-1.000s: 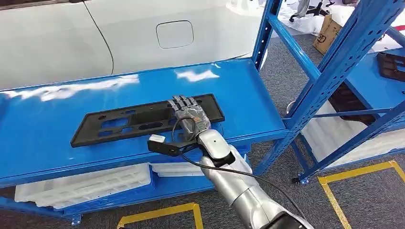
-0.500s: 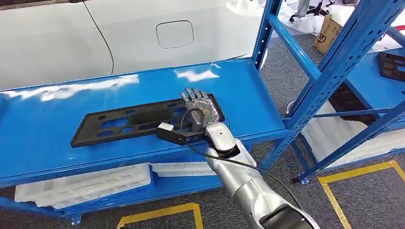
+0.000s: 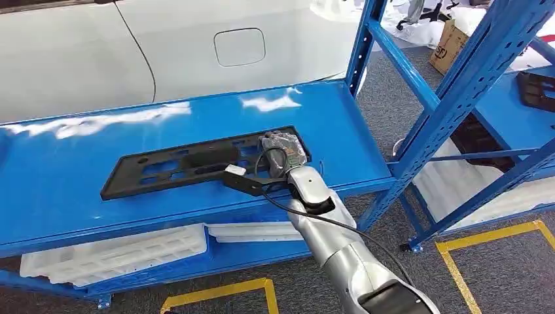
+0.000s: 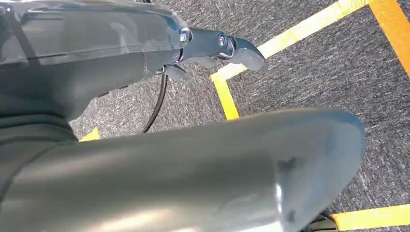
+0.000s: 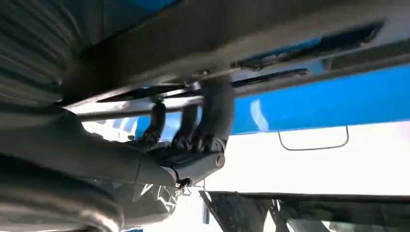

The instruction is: Take the parts from the cabinet and place them on the table.

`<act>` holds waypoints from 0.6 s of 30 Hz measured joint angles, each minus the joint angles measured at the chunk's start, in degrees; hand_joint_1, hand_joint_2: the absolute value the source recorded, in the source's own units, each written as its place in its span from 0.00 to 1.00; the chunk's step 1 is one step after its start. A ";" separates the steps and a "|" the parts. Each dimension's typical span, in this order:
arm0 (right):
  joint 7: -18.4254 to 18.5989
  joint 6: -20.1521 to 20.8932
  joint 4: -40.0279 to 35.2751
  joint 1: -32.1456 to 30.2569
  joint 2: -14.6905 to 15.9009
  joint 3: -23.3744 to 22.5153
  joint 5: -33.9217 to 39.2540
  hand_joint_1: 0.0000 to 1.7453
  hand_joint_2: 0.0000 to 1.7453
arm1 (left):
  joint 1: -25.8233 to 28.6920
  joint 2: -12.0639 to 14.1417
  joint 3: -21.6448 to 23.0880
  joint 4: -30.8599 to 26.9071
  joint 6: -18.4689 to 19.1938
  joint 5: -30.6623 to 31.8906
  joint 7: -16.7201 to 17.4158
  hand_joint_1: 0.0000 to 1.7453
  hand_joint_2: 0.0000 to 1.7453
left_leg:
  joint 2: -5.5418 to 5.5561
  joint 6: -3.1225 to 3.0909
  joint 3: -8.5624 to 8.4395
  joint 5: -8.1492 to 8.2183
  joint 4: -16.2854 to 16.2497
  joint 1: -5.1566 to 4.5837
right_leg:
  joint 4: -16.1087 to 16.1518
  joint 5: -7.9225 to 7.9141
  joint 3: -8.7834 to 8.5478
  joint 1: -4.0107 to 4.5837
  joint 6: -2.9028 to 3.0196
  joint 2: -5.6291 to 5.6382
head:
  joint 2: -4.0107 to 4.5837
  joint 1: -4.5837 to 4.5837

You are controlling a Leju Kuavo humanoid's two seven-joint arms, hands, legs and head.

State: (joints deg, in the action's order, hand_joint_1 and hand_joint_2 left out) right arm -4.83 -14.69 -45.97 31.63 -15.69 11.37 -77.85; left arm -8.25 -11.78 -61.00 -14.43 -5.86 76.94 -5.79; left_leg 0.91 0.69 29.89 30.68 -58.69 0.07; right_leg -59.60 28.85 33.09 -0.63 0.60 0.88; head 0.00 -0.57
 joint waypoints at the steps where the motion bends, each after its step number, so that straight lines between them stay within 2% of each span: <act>1: 0.00 -0.02 -0.13 0.02 0.00 -0.20 0.00 1.00 1.00 | 0.00 0.00 0.00 0.00 0.00 0.00 -0.02 0.00 0.00 | 0.00 0.00 0.00 0.00 0.00 0.00 | 0.00 0.00 0.00 0.00 0.00 0.00 | 0.00 0.00; 15: -0.04 0.20 -2.93 -0.56 0.57 -2.93 -0.02 1.00 1.00 | 0.04 0.00 0.00 0.00 0.00 -0.15 -0.35 0.00 0.00 | 0.01 0.00 -0.06 0.00 -0.03 0.00 | 0.00 0.00 -0.08 0.00 0.00 0.00 | 0.00 -0.02; 18: 0.11 -0.07 -3.10 -0.83 0.79 -3.15 -0.35 1.00 1.00 | 0.03 0.00 -0.02 0.00 -0.39 -1.46 -3.23 0.00 0.00 | 0.01 0.00 -0.08 0.00 -0.04 0.00 | 0.00 0.00 -0.08 0.00 0.00 -0.01 | 0.00 0.00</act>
State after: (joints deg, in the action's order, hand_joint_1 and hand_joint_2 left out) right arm -4.72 -14.75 -49.07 30.79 -14.91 8.22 -78.21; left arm -8.22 -11.78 -61.02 -14.43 -6.25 75.48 -9.02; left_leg 0.92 0.69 29.81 30.68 -58.73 0.06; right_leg -59.60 28.84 33.01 -0.63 0.60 0.88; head 0.00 -0.57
